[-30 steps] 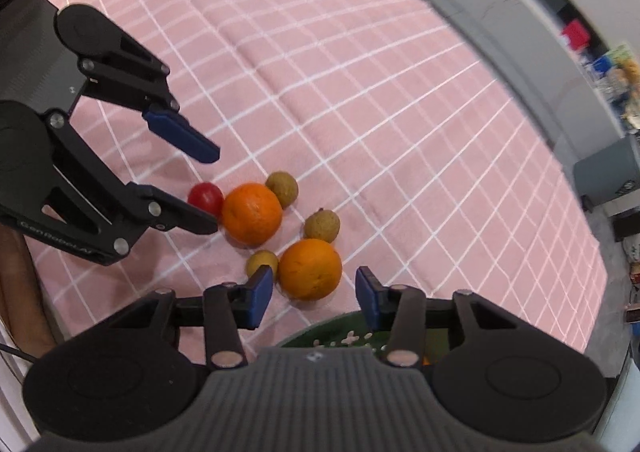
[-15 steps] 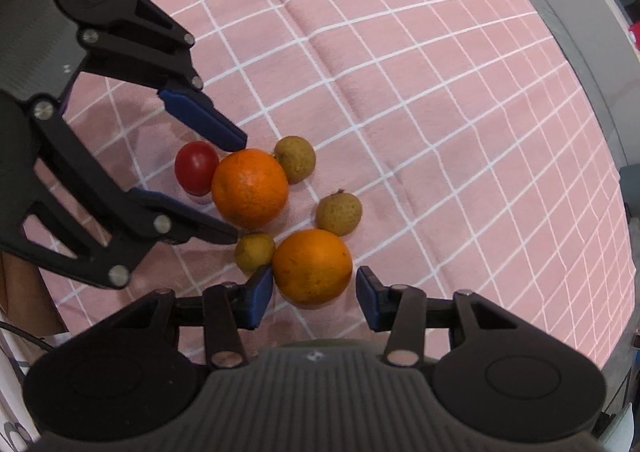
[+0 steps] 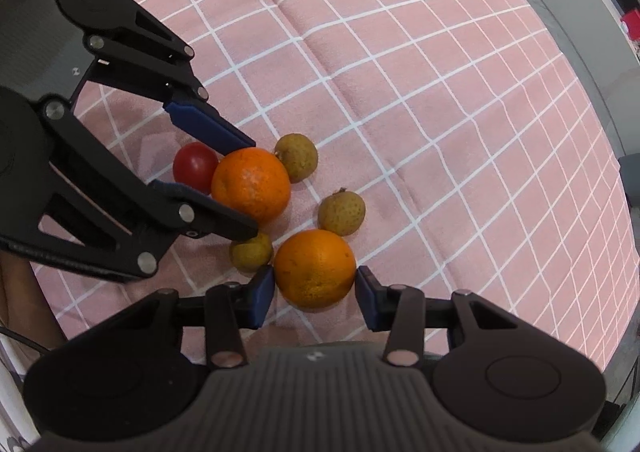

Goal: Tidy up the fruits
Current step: 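Grasp an orange with the right gripper while the left gripper grasps another orange, carry to colander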

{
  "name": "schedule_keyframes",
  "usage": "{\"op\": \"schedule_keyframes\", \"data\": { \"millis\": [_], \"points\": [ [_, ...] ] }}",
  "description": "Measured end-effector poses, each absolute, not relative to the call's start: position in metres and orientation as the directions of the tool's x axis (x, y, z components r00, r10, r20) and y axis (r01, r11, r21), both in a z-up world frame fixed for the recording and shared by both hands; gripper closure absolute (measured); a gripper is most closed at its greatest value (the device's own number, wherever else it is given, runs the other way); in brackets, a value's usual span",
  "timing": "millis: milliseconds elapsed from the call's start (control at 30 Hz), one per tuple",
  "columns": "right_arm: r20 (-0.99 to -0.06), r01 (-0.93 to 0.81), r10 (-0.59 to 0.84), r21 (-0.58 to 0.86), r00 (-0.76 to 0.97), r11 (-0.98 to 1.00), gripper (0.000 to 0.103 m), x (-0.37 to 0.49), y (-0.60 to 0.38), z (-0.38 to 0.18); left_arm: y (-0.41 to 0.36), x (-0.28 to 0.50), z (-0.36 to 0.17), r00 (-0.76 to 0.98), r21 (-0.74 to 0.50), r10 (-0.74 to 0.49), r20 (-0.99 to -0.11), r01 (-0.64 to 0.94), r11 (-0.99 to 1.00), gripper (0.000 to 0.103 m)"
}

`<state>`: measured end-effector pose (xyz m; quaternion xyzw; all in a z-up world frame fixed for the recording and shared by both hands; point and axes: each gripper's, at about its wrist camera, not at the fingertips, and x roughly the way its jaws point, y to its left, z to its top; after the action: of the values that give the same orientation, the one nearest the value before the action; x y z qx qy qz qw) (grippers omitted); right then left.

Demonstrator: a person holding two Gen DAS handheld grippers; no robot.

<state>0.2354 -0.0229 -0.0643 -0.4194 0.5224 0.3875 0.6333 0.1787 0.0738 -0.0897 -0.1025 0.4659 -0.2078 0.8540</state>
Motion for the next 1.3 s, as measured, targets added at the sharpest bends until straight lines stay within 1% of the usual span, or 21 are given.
{"op": "schedule_keyframes", "data": {
  "millis": [300,433,600,767,933,1133,1300],
  "points": [
    [-0.970,-0.903,0.085,-0.179,0.229,0.390,0.062,0.214,-0.029,-0.033,0.071,0.168,-0.066,0.535,-0.345,-0.461,-0.708,0.307,0.887,0.057],
    [-0.957,-0.881,0.114,-0.193,0.266,0.432,0.062,0.209,-0.037,-0.013,0.073,0.160,-0.053,0.577,-0.356,-0.470,-0.668,0.306,0.883,0.057],
    [-0.938,-0.857,0.142,-0.217,0.315,0.467,0.063,0.196,-0.049,0.012,0.075,0.153,-0.038,0.606,-0.401,-0.492,-0.625,0.292,0.868,0.057],
    [-0.916,-0.833,0.160,-0.248,0.368,0.495,0.063,0.182,-0.068,0.034,0.061,0.146,-0.018,0.620,-0.399,-0.513,-0.593,0.327,0.857,0.057],
    [-0.899,-0.804,0.172,-0.256,0.401,0.537,0.063,0.170,-0.096,0.055,0.038,0.142,-0.003,0.601,-0.417,-0.559,-0.572,0.373,0.829,0.057],
    [-0.895,-0.771,0.146,-0.268,0.421,0.577,0.063,0.158,-0.133,0.058,-0.005,0.143,0.010,0.560,-0.342,-0.552,-0.618,0.441,0.830,0.057],
    [-0.908,-0.749,0.113,-0.255,0.402,0.612,0.063,0.153,-0.157,0.044,-0.033,0.153,0.003,0.501,-0.287,-0.488,-0.715,0.426,0.858,0.057]
  ]
}}
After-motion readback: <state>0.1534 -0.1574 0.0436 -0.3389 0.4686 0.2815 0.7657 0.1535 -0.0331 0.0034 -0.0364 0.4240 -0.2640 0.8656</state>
